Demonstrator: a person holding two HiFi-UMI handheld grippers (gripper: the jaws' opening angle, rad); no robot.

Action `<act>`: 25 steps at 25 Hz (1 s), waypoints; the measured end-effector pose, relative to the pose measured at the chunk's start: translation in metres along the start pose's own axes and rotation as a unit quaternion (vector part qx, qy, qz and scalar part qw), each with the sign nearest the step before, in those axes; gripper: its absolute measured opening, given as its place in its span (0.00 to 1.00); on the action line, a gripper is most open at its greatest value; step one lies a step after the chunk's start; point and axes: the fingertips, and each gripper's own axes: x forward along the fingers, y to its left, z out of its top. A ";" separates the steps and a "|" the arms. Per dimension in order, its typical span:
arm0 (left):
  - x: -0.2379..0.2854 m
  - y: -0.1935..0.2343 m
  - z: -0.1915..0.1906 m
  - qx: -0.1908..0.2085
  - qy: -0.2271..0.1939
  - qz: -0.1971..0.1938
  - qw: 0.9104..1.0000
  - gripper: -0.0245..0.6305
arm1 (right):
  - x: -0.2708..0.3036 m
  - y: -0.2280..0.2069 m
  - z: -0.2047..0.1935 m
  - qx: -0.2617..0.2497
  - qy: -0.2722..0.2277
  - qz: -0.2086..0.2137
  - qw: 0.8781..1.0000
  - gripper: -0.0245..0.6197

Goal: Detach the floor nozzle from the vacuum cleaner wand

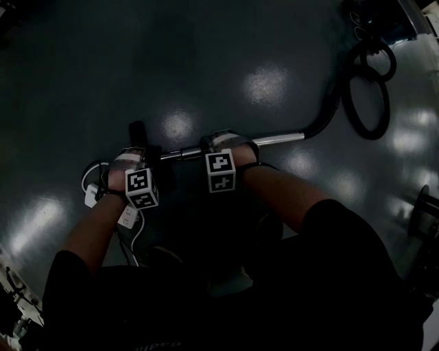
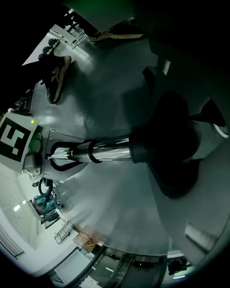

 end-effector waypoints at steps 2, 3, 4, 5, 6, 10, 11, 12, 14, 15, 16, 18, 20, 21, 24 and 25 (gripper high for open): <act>-0.002 0.001 0.002 0.000 -0.004 0.000 1.000 0.32 | -0.002 0.002 0.000 0.023 -0.011 0.018 1.000 0.28; -0.004 0.002 0.003 0.007 -0.004 0.006 1.000 0.32 | -0.005 0.003 0.001 0.037 -0.018 0.033 0.999 0.28; -0.006 0.004 0.002 0.018 -0.002 0.015 1.000 0.32 | -0.007 0.004 0.003 0.051 -0.025 0.051 0.997 0.27; -0.009 0.006 0.001 0.033 0.003 0.026 0.999 0.32 | -0.011 0.005 0.005 0.067 -0.032 0.072 0.995 0.27; -0.011 0.009 0.000 0.050 0.011 0.039 0.998 0.33 | -0.015 0.006 0.009 0.083 -0.040 0.095 0.991 0.27; -0.021 0.029 -0.009 0.092 0.051 0.088 0.991 0.33 | -0.030 0.000 0.021 0.139 -0.063 0.152 0.977 0.26; -0.025 0.033 -0.008 0.075 0.042 0.080 0.993 0.33 | -0.032 -0.003 0.022 0.140 -0.064 0.152 0.976 0.26; -0.029 0.034 -0.004 0.045 0.021 0.060 0.997 0.31 | -0.034 -0.005 0.022 0.137 -0.063 0.149 0.977 0.26; -0.038 0.027 0.004 -0.023 -0.031 -0.009 0.999 0.29 | -0.038 -0.005 0.022 0.120 -0.058 0.142 0.981 0.26; -0.043 0.022 0.007 -0.054 -0.050 -0.051 0.996 0.29 | -0.041 -0.004 0.023 0.109 -0.057 0.139 0.983 0.26; -0.049 0.016 0.009 -0.079 -0.064 -0.091 0.991 0.28 | -0.044 -0.004 0.024 0.098 -0.056 0.136 0.984 0.26; -0.058 0.004 0.011 -0.119 -0.077 -0.166 0.976 0.28 | -0.049 -0.002 0.028 0.077 -0.054 0.127 0.987 0.26; -0.070 -0.008 0.015 -0.175 -0.085 -0.252 0.948 0.28 | -0.052 0.000 0.029 0.055 -0.047 0.110 0.991 0.26; -0.077 -0.014 0.018 -0.208 -0.089 -0.296 0.928 0.28 | -0.052 0.001 0.029 0.043 -0.042 0.101 0.993 0.26; -0.088 -0.025 0.027 -0.260 -0.103 -0.348 0.895 0.28 | -0.053 0.005 0.027 0.023 -0.030 0.091 0.995 0.26; -0.087 -0.026 0.028 -0.257 -0.105 -0.333 0.901 0.28 | -0.053 0.007 0.027 0.026 -0.031 0.098 0.994 0.26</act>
